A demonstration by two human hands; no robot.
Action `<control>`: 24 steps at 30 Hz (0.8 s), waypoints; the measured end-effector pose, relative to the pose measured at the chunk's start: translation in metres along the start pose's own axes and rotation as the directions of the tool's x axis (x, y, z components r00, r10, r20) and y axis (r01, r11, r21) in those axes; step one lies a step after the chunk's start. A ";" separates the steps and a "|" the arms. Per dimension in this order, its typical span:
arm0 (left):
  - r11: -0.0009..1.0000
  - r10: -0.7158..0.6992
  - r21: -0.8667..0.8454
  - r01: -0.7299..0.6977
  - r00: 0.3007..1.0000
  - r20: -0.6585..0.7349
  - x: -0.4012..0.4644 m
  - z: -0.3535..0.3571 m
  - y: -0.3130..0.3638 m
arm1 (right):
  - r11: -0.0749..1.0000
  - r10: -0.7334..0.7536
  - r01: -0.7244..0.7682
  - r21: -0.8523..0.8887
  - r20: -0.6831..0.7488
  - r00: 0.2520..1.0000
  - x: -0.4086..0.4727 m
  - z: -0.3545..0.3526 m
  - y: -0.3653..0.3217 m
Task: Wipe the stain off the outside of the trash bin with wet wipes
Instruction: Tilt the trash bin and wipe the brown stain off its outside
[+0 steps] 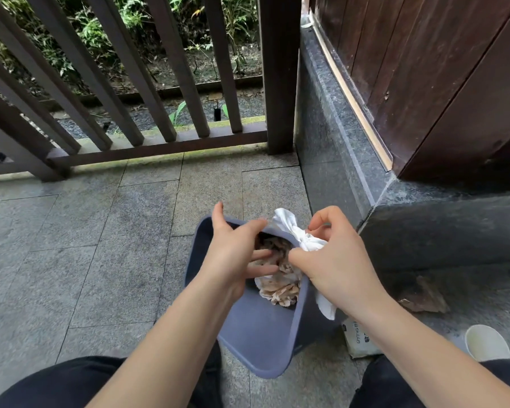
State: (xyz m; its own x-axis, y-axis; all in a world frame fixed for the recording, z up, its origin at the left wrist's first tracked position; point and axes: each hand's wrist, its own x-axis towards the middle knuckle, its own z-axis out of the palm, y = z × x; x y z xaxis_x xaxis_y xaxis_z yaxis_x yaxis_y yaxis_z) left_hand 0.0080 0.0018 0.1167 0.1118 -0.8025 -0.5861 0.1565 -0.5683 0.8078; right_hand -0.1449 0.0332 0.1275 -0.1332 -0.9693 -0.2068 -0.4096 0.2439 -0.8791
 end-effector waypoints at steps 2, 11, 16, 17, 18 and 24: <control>0.995 0.009 -0.099 -0.016 0.997 -0.074 0.011 -0.005 0.004 | 1.000 -0.028 0.028 -0.012 0.002 1.000 -0.006 -0.001 -0.006; 0.937 0.308 0.235 -0.258 0.928 -0.208 0.008 -0.009 -0.014 | 0.981 -0.182 0.175 0.089 0.080 0.980 -0.062 0.035 0.003; 0.878 0.441 0.285 -0.384 0.881 -0.171 0.007 -0.016 -0.010 | 0.929 -0.363 0.353 0.107 0.101 0.926 -0.070 0.047 0.011; 0.865 0.467 0.288 -0.411 0.869 -0.162 0.007 -0.016 -0.009 | 0.922 -0.380 0.370 0.111 0.092 0.920 -0.071 0.052 0.013; 0.844 0.502 0.302 -0.444 0.852 -0.149 0.005 -0.016 -0.008 | 0.918 -0.387 0.378 0.116 0.065 0.920 -0.073 0.058 0.015; 0.770 0.593 0.318 -0.554 0.805 -0.034 0.002 -0.006 -0.005 | 0.929 -0.326 0.337 0.151 -0.092 0.941 -0.069 0.084 0.020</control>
State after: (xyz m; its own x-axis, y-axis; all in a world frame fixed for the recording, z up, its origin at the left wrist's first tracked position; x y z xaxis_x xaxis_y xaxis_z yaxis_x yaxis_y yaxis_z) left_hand 0.0130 0.0038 0.1109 0.2162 -0.9763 0.0052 -0.2531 -0.0509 0.9661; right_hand -0.0680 0.1025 0.0883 -0.0749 -0.9885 0.1315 -0.2889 -0.1047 -0.9516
